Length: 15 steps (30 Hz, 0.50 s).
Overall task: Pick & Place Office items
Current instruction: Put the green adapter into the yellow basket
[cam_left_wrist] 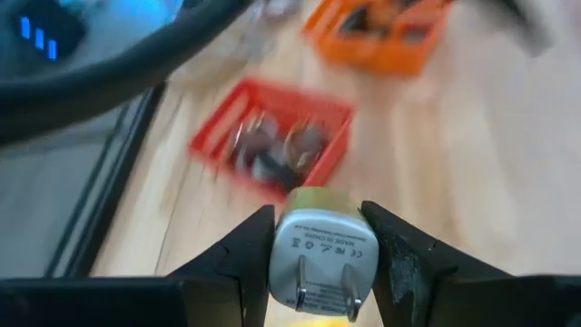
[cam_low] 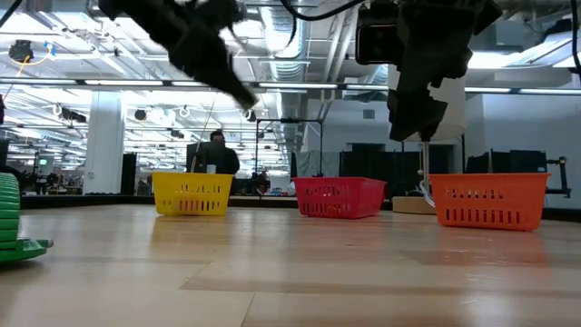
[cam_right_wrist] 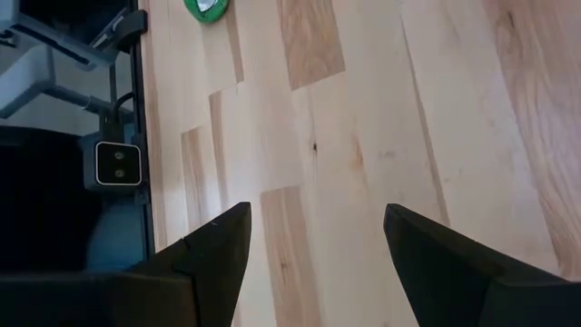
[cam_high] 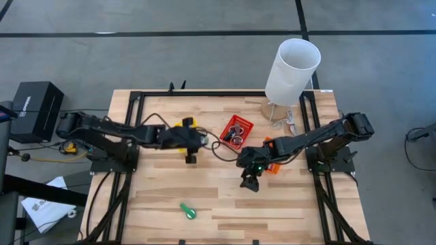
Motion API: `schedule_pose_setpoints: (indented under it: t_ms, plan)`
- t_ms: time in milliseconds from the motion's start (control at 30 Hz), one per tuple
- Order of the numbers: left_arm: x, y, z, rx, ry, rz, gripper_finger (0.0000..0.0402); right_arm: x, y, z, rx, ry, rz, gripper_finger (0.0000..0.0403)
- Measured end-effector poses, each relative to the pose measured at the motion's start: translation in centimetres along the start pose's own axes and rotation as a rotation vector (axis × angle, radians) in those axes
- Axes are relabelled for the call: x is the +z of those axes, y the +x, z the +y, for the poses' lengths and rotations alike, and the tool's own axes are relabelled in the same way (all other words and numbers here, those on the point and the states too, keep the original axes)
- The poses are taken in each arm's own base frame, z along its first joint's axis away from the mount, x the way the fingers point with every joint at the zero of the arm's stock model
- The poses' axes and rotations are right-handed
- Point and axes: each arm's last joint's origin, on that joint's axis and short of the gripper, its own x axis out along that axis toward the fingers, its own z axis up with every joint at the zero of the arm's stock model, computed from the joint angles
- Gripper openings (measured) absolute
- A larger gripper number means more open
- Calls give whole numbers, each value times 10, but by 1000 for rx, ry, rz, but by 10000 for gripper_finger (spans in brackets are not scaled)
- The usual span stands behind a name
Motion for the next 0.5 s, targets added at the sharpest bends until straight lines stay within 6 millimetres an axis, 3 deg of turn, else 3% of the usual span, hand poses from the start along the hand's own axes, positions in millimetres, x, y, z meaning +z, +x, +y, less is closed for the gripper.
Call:
schedule_pose_setpoints:
  t_ms: [233, 500]
  plan:
    - [-31, 12, 31, 77, -115, 254, 142, 0, 0, 0, 1, -1, -1, 244]
    - [-52, 23, 56, 104, -233, 378, 142, 0, 0, 0, 2, -1, -2, 244]
